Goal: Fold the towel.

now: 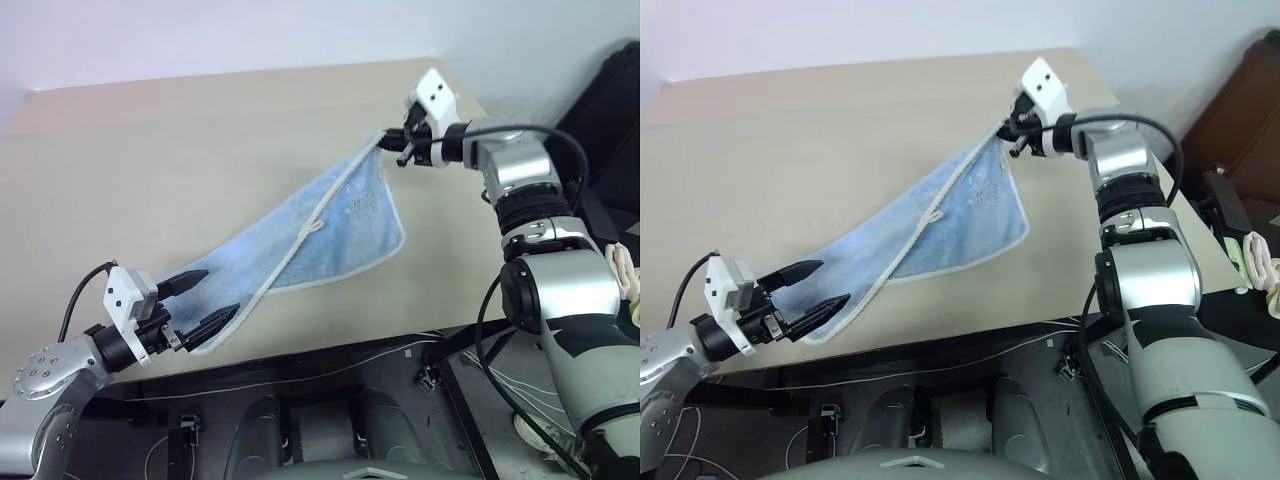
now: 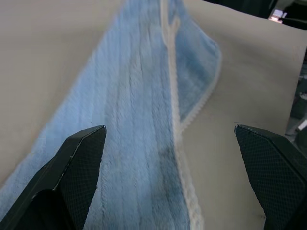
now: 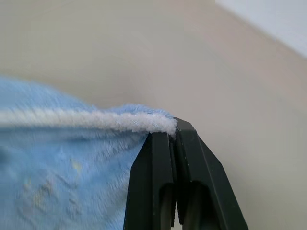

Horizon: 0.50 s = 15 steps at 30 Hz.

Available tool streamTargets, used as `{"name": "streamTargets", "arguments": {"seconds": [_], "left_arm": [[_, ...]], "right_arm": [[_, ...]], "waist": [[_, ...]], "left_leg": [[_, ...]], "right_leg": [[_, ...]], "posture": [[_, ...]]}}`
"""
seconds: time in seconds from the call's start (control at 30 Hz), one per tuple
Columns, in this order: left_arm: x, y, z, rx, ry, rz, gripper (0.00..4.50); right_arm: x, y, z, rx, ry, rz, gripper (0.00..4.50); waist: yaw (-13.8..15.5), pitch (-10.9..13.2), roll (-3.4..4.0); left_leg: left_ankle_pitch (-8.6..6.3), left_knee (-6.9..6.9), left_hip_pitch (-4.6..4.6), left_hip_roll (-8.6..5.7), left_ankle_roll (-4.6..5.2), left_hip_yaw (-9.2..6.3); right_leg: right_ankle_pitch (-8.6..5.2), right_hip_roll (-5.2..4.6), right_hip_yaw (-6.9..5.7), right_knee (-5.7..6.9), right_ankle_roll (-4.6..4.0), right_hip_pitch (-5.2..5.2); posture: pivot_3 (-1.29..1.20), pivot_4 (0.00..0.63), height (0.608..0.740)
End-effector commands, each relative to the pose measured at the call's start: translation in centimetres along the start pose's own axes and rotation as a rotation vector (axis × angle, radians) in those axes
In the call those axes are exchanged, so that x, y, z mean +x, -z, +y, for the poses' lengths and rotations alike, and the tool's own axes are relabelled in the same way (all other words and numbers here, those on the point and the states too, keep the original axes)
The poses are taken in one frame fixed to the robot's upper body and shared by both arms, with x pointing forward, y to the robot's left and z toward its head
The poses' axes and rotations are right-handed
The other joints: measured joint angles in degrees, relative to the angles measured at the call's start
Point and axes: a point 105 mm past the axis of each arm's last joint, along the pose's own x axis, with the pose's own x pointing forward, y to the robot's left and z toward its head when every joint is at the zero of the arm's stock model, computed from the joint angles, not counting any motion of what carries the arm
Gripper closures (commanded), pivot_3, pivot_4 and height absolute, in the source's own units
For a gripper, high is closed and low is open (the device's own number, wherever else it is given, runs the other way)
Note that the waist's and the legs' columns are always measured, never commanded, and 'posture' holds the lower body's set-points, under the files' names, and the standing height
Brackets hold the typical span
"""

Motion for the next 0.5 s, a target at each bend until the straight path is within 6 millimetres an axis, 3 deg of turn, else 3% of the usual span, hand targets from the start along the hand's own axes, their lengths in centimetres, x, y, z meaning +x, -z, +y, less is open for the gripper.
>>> {"name": "streamTargets", "arguments": {"seconds": [0.03,0.27,0.5], "left_arm": [[0.1,-0.2,0.1,0.043,0.007,-0.001,0.0],[-0.1,0.2,1.0,0.089,-0.015,0.031,0.0],[-0.1,0.9,1.4,0.167,-0.01,0.057,0.0]], "right_arm": [[-1.7,-6.3,0.7,0.059,-0.032,-0.164,4.48],[-2.9,-10.1,1.1,0.069,0.027,-0.252,4.48],[-3.0,-11.3,1.2,0.098,0.059,-0.281,4.48]], "waist": [[0.0,0.0,0.0],[0.0,0.0,0.0],[-0.1,0.0,0.0]], "left_leg": [[0.0,0.0,-0.04,0.01,0.0,-0.01],[-0.02,-0.04,-0.2,-0.04,-0.02,0.0],[-0.02,-0.14,-0.21,-0.03,-0.03,0.01]], "right_leg": [[0.0,0.0,0.0,0.0,0.0,-0.04],[0.0,-0.13,0.0,-0.07,-0.03,-0.18],[0.0,-0.28,0.02,-0.09,-0.05,-0.25]], "posture": [[0.0,0.15,0.74],[0.0,0.15,0.74],[0.0,0.15,0.74]]}}
